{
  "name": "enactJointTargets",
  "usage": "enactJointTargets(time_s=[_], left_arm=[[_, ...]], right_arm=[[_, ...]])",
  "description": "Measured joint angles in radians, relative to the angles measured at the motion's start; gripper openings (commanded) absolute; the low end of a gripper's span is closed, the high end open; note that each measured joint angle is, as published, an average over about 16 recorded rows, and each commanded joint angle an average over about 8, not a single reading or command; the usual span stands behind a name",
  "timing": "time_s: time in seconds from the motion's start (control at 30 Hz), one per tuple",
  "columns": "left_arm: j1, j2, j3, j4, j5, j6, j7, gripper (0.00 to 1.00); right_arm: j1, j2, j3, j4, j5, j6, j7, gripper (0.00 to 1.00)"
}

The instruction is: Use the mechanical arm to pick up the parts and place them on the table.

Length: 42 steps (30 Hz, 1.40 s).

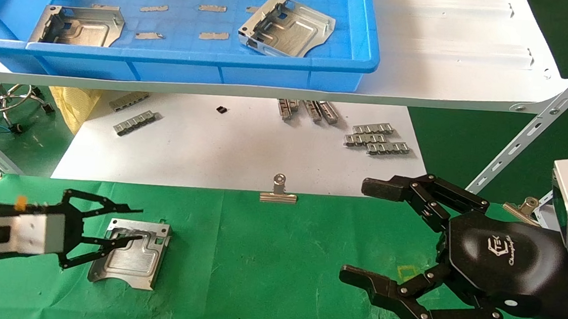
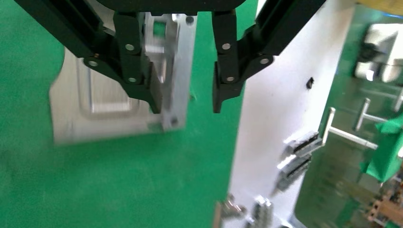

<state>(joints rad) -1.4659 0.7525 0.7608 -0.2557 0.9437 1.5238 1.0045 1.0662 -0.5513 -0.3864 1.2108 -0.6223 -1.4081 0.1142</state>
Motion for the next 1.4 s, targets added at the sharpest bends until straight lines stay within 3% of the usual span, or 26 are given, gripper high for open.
enactJointTargets(time_s=[0.4, 0.9, 1.4], left_arm=[[0.084, -0.032, -0.026, -0.026, -0.152, 0.083, -0.265, 1.00], [0.116, -0.045, -0.050, -0.102, -0.165, 0.076, -0.340, 1.00], [0.185, -0.069, -0.158, -0.333, -0.177, 0.050, -0.553, 1.00]], right_arm=[[0.000, 0.000, 0.000, 0.000, 0.000, 0.000, 0.000, 1.00], [0.000, 0.000, 0.000, 0.000, 0.000, 0.000, 0.000, 1.00], [0.000, 0.000, 0.000, 0.000, 0.000, 0.000, 0.000, 1.00]])
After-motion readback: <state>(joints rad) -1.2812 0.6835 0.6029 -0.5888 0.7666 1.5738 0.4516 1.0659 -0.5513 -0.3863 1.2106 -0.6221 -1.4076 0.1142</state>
